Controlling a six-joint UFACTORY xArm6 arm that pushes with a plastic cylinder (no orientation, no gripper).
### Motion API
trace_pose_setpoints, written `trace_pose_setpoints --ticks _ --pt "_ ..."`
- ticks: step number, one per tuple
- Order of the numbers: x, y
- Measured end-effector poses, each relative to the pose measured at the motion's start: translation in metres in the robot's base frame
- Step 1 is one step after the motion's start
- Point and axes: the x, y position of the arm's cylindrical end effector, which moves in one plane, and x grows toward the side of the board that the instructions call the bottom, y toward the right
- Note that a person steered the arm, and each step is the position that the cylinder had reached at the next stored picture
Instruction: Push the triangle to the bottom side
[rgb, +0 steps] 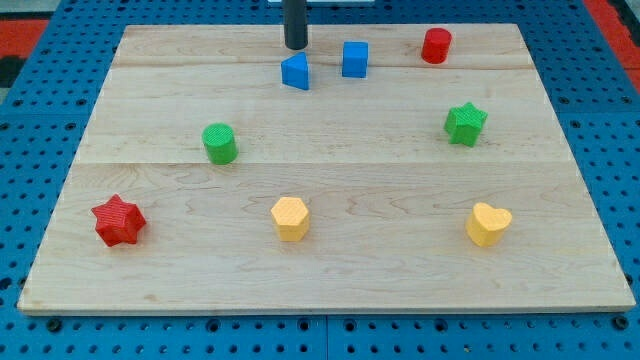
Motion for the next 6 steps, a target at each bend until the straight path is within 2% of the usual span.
trace_pose_setpoints --ticks 2,4,6 --pt "0.046 0.013" --pt "0.046 -0.021" --pt "0.074 0.004"
